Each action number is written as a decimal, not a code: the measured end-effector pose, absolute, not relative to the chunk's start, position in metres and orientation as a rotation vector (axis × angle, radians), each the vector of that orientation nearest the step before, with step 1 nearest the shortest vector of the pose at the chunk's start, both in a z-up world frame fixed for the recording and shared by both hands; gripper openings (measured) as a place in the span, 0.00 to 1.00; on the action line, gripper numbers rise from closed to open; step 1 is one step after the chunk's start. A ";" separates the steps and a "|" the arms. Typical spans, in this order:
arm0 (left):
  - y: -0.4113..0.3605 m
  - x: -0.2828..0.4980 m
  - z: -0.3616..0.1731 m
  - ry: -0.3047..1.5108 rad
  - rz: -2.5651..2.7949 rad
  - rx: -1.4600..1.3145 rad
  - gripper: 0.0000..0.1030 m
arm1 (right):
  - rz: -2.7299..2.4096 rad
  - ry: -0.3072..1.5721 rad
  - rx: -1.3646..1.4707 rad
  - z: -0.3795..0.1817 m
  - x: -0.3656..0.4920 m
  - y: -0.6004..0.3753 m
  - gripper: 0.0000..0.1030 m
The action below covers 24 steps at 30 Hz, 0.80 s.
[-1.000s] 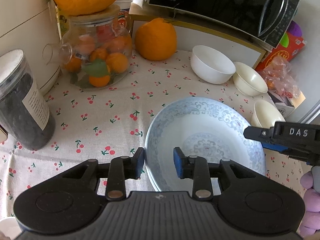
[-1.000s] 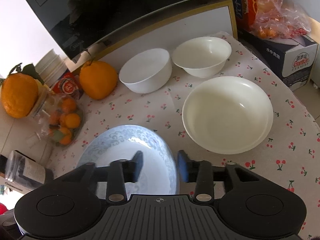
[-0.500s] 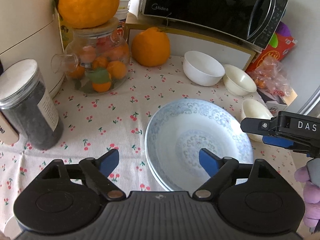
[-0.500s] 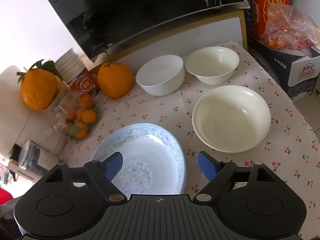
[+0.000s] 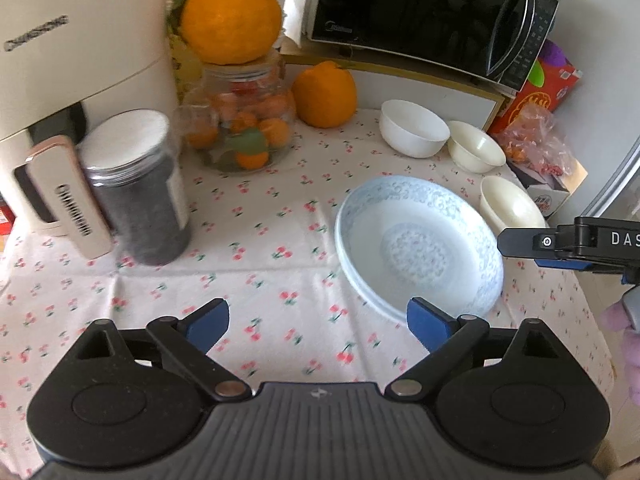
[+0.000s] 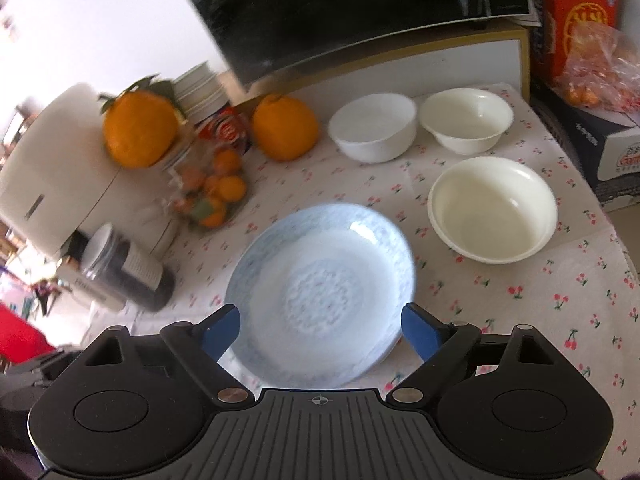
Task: Organize plates and bowls
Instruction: 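Move both grippers to the plain white plate rim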
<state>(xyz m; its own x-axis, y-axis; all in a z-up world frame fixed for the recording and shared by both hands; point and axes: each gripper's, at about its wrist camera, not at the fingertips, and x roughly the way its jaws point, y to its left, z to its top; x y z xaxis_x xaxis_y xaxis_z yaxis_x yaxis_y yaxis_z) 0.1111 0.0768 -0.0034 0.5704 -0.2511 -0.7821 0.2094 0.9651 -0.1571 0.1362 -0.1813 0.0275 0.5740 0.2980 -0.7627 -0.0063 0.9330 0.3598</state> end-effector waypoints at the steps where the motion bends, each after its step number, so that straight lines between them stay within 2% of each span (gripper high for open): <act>1: 0.081 0.107 -0.003 0.924 -0.267 -0.043 0.93 | 0.193 0.951 0.327 0.028 0.133 -0.178 0.87; 12: 0.117 0.077 -0.004 0.924 -0.246 -0.001 0.94 | 0.312 0.965 0.269 0.026 0.104 -0.134 0.87; 24: 0.158 0.061 -0.017 1.018 -0.229 0.001 0.94 | 0.426 0.989 0.207 0.008 0.075 -0.081 0.87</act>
